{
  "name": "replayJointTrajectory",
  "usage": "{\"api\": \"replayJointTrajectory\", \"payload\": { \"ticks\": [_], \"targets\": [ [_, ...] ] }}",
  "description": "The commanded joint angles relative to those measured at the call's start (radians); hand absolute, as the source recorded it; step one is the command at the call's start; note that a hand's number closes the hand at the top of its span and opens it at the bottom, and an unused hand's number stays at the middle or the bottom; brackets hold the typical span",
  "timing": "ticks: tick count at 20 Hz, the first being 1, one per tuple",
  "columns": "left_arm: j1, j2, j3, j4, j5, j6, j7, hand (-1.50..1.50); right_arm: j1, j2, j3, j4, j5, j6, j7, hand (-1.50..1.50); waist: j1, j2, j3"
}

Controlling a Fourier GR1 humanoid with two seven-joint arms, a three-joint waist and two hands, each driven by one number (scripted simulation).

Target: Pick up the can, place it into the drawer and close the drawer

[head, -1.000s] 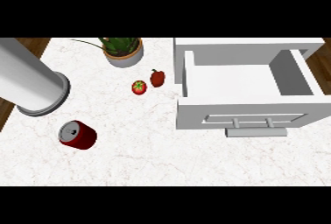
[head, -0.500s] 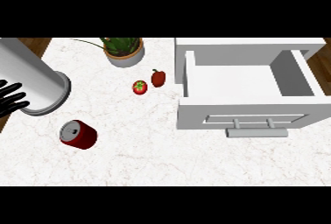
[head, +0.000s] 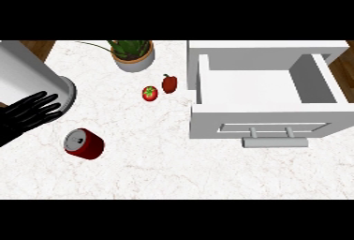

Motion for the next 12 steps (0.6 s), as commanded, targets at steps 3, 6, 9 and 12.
{"api": "replayJointTrajectory", "payload": {
  "ticks": [3,6,9,12],
  "targets": [
    [-0.028,-0.118,0.048,0.034,-0.211,-0.013,-0.057,-1.50,-0.011,0.004,-0.045,-0.001,-0.029,0.033,0.044,-1.50,0.001,0.000,0.000],
    [-0.007,-0.151,0.091,0.117,-0.338,-0.070,-0.133,-1.50,-0.004,0.022,-0.058,-0.001,-0.010,0.057,0.026,-1.50,0.000,0.001,0.000],
    [-0.054,-0.209,0.124,0.197,-0.513,-0.079,-0.247,-1.50,-0.032,0.017,-0.061,-0.017,-0.026,0.042,0.072,-1.50,-0.003,0.002,-0.001],
    [-0.070,-0.191,0.168,0.286,-0.602,-0.098,-0.342,-1.50,-0.001,0.076,-0.040,-0.081,-0.001,0.043,0.073,-1.50,-0.007,0.003,-0.001]
  ]
}}
